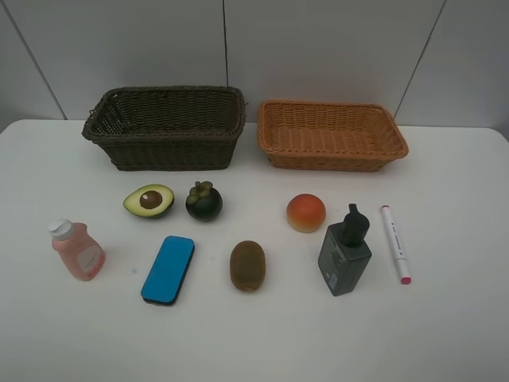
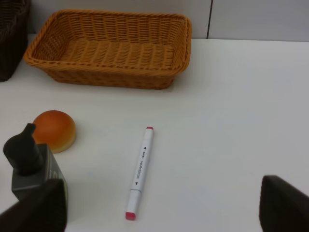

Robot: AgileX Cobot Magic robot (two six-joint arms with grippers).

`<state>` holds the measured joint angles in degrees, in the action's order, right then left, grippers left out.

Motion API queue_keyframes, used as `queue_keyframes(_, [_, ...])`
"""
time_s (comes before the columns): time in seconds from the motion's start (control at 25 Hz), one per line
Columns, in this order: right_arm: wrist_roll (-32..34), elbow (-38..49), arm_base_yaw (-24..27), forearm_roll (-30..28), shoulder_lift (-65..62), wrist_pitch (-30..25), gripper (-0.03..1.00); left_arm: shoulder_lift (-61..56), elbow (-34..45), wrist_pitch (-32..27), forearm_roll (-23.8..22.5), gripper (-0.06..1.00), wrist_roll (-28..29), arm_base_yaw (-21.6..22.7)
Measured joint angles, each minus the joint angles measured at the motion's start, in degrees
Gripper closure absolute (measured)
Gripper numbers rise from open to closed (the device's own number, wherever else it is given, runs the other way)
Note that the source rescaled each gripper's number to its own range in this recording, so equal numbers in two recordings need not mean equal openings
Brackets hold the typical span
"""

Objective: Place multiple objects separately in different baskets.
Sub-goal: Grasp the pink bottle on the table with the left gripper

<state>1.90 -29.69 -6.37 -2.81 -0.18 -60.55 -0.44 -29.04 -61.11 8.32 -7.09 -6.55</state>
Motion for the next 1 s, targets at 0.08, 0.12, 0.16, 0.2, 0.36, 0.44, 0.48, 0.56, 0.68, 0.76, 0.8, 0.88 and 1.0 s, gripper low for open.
queue_keyframes(0.08, [0.00, 0.00, 0.00, 0.00, 0.00, 0.00, -0.03, 0.00, 0.00, 0.00, 0.00, -0.03, 0.00, 0.00])
queue_keyframes(0.12, [0.00, 0.00, 0.00, 0.00, 0.00, 0.00, -0.03, 0.00, 0.00, 0.00, 0.00, -0.03, 0.00, 0.00])
queue_keyframes(0.16, [0.00, 0.00, 0.00, 0.00, 0.00, 0.00, -0.03, 0.00, 0.00, 0.00, 0.00, -0.03, 0.00, 0.00])
queue_keyframes(0.2, [0.00, 0.00, 0.00, 0.00, 0.00, 0.00, -0.03, 0.00, 0.00, 0.00, 0.00, -0.03, 0.00, 0.00])
queue_keyframes(0.36, [0.00, 0.00, 0.00, 0.00, 0.00, 0.00, -0.03, 0.00, 0.00, 0.00, -0.15, -0.03, 0.00, 0.00])
queue_keyframes(0.44, [0.00, 0.00, 0.00, 0.00, 0.00, 0.00, -0.03, 0.00, 0.00, 0.00, -0.60, -0.03, 0.00, 0.00])
queue_keyframes(0.48, [0.00, 0.00, 0.00, 0.00, 0.00, 0.00, -0.03, 0.00, 0.00, 0.00, -0.78, -0.03, 0.00, 0.00])
queue_keyframes(0.56, [0.00, 0.00, 0.00, 0.00, 0.00, 0.00, -0.03, 0.21, 0.00, 0.00, -1.67, -0.03, 0.78, 0.00])
queue_keyframes(0.68, [0.00, 0.00, 0.00, 0.00, 0.00, 0.00, -0.03, 2.21, 0.00, 0.06, -3.31, -0.03, 3.91, 0.00])
queue_keyframes(0.76, [0.00, 0.00, 0.00, 0.00, 0.00, 0.00, -0.03, 5.54, -0.13, 0.27, -5.33, -0.03, 7.45, 0.00])
queue_keyframes(0.8, [0.00, 0.00, 0.00, 0.00, 0.00, 0.00, -0.03, 8.07, -0.44, 0.74, -6.26, -0.03, 9.15, 0.00])
queue_keyframes(0.88, [0.00, 0.00, 0.00, 0.00, 0.00, 0.00, -0.03, 14.20, -1.38, 1.87, -7.78, -0.03, 10.72, 0.00])
queue_keyframes(1.0, [0.00, 0.00, 0.00, 0.00, 0.00, 0.00, -0.03, 24.55, -3.63, 3.02, -9.32, -0.03, 11.15, 0.00])
